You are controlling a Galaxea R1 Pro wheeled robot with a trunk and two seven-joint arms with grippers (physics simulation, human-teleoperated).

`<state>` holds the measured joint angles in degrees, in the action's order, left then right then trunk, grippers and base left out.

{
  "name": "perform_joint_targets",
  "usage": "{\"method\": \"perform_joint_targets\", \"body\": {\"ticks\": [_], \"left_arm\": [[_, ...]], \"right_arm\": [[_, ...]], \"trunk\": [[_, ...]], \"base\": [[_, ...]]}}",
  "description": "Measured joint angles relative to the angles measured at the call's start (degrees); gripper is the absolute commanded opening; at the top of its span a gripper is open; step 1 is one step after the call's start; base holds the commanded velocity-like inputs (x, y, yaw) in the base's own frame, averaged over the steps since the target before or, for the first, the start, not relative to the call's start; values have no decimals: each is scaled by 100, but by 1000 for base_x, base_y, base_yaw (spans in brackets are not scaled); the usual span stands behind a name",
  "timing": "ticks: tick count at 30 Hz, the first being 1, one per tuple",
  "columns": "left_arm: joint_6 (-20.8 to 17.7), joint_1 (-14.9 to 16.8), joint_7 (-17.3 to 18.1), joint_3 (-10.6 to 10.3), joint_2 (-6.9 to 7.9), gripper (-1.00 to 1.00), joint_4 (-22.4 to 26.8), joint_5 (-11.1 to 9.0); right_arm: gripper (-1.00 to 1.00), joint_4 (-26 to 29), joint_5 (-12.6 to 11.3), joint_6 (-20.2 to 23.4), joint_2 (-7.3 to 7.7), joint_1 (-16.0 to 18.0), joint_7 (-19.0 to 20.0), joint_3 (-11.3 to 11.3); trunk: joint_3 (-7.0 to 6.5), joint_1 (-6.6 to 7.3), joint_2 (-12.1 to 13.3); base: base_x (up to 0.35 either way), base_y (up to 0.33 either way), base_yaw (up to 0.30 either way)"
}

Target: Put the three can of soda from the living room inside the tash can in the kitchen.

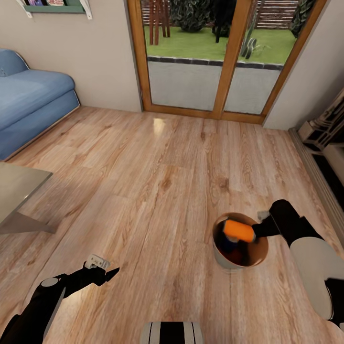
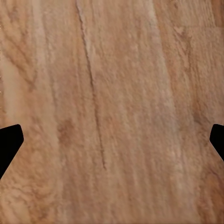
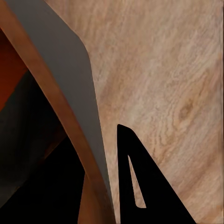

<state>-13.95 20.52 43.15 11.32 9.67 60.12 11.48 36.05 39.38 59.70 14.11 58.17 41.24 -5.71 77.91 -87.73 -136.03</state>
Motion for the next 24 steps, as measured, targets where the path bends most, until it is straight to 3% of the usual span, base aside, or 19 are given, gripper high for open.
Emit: {"method": "perform_joint_targets", "body": {"ticks": [24], "left_arm": [[68, 5, 0, -16, 0, 100, -299, -15]], "right_arm": [[-100, 1355, -23, 6, 3, 71, 36, -16]], "trunk": [[0, 0, 0]], "base": [[0, 0, 0]]}}
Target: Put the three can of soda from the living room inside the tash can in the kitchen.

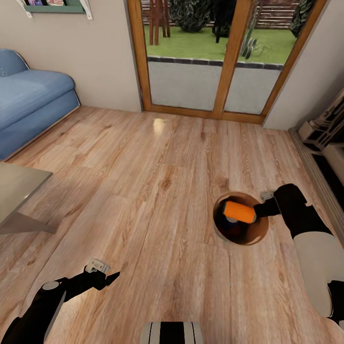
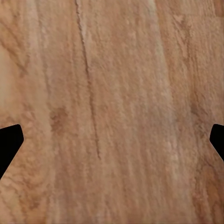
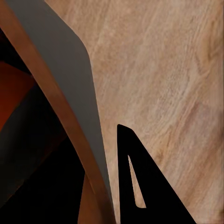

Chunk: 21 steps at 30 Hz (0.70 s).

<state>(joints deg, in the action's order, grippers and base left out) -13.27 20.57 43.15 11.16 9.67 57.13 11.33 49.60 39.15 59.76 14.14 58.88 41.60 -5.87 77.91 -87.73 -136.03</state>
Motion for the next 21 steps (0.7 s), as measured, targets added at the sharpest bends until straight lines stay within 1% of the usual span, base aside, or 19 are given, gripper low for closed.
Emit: {"method": "perform_joint_targets", "body": {"ticks": [2, 3, 4, 5, 7, 10, 12, 15, 16, 18, 20, 21], "left_arm": [[2, 0, 0, 0, 0, 100, 0, 0], [16, 0, 0, 0, 0, 100, 1, 6], [89, -1, 0, 0, 0, 100, 0, 16], [146, 0, 0, 0, 0, 100, -12, 20], [194, 0, -1, 0, 0, 100, -53, 19], [235, 0, 0, 2, 0, 100, -102, 15], [220, 2, 0, 12, 5, 100, -107, 12], [150, 5, 6, 16, 8, 100, -63, -1], [117, 5, 7, 16, 8, 100, -33, -4], [-37, 7, 16, 21, 8, 100, 57, -9], [-380, 8, 33, 28, 9, 100, 278, -14], [-659, 9, 41, 34, 9, 100, 508, -18]], "right_arm": [[-100, 59, 5, 4, 0, -1, 0, -2], [-100, 143, 18, 17, 1, -6, 2, -65], [-100, 240, 28, -1, -2, -5, -3, -240], [-100, 286, 43, -27, -4, -3, -6, -341], [-100, 309, 47, 0, -5, -9, -3, -423], [-100, 334, 64, -6, -8, -15, -1, -492], [-100, 338, 90, -18, -20, -17, 12, -498], [-100, 338, 9, 14, -45, -23, 32, -482], [-100, 340, -4, 13, -51, -24, 36, -478], [-100, 342, -5, 15, -56, -32, 43, -478], [-100, 347, 30, -1, -53, -41, 48, -485], [-100, 368, 39, -8, -49, -45, 51, -488]], "trunk": [[0, 0, 0], [1, -1, 0], [0, 0, 0], [-1, 1, 0], [0, 0, 0], [1, 0, 0], [-35, 43, 79], [-89, 109, 199], [-107, 131, 239], [-107, 131, 241], [-107, 132, 241], [-108, 132, 241]], "base": [[0, 0, 0], [0, 0, 0], [0, 0, 0], [0, 0, 0], [0, 0, 0], [0, 0, 0], [0, 0, 0], [0, 0, 0], [0, 0, 0], [0, 0, 0], [0, 0, 0], [0, 0, 0]]}}
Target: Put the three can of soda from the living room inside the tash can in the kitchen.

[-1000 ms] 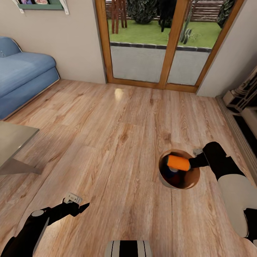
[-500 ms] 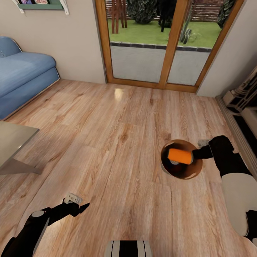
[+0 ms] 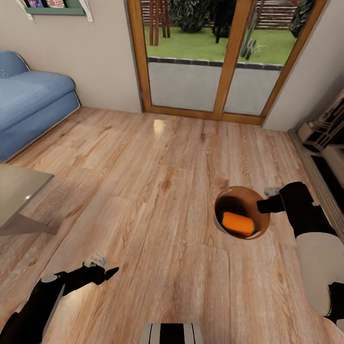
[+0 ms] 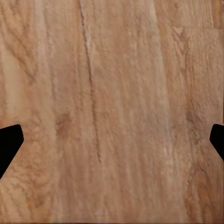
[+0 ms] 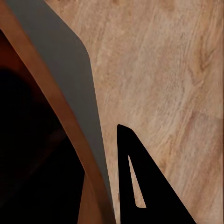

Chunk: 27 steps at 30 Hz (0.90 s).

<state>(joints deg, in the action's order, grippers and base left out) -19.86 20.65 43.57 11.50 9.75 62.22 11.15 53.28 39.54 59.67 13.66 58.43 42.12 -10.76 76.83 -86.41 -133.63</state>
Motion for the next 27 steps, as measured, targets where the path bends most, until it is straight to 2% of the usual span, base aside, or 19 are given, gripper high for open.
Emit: {"method": "perform_joint_targets", "body": {"ticks": [5, 9, 15, 19, 24, 27], "left_arm": [[-897, 0, 21, 3, 3, 100, 947, 0], [-1008, -3, 28, 2, 7, 100, 1098, 25], [-1019, -8, 25, -10, 1, 100, 1068, 20], [-947, -9, -3, -3, 0, 100, 732, 22], [-372, -8, -34, 5, 0, 100, 23, 27], [-240, -8, -38, 8, 0, 100, -164, 17]], "right_arm": [[-100, 99, -47, 13, 1, -11, 18, -4], [-100, 115, -25, 7, 5, -16, 10, 3], [-100, 120, 6, 8, -11, -17, -35, 26], [-100, 90, -10, 13, -2, -22, -3, 18], [-100, 33, -22, 14, -5, -25, 16, 27], [-100, -125, -11, 19, -12, -26, 19, 33]], "trunk": [[0, 0, 0], [0, 0, 0], [0, 0, 0], [0, 0, 0], [18, -22, -38], [72, -88, -159]], "base": [[0, 0, 0], [0, 0, 0], [0, 0, 0], [0, 0, 0], [0, 0, 0], [0, 0, 0]]}}
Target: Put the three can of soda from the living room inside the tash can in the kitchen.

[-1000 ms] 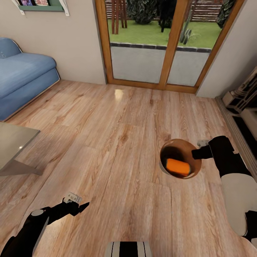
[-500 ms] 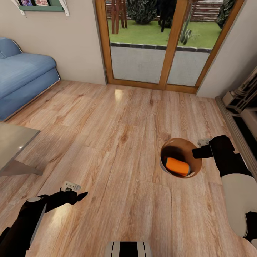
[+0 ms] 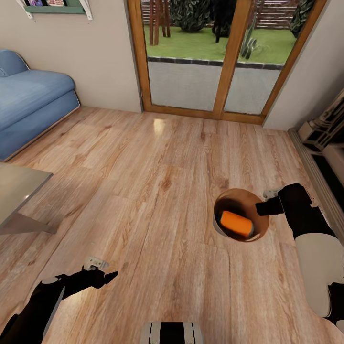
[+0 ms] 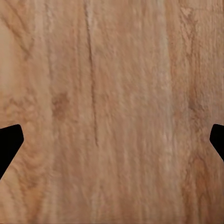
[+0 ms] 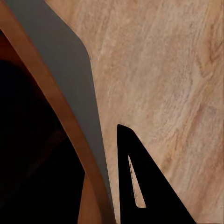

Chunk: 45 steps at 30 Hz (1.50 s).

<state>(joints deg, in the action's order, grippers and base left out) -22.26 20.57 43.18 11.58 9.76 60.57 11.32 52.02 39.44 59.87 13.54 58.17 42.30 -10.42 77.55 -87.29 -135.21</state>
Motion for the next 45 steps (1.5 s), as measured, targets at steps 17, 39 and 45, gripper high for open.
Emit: {"method": "perform_joint_targets", "body": {"ticks": [17, 39, 45], "left_arm": [[133, 0, 4, -7, 0, 100, -175, -9], [225, 0, 0, -24, -7, 100, -186, -7], [290, 0, -3, -25, -9, 100, -186, -3]], "right_arm": [[-100, -419, -15, 1, 1, 1, 2, 13], [-100, -706, 19, -9, 9, 6, -1, 18], [-100, -781, 2, -9, 9, 4, 1, 19]], "trunk": [[180, -220, -403], [382, -442, -804], [425, -447, -806]], "base": [[0, 0, 0], [0, 0, 0], [0, 0, 0]]}}
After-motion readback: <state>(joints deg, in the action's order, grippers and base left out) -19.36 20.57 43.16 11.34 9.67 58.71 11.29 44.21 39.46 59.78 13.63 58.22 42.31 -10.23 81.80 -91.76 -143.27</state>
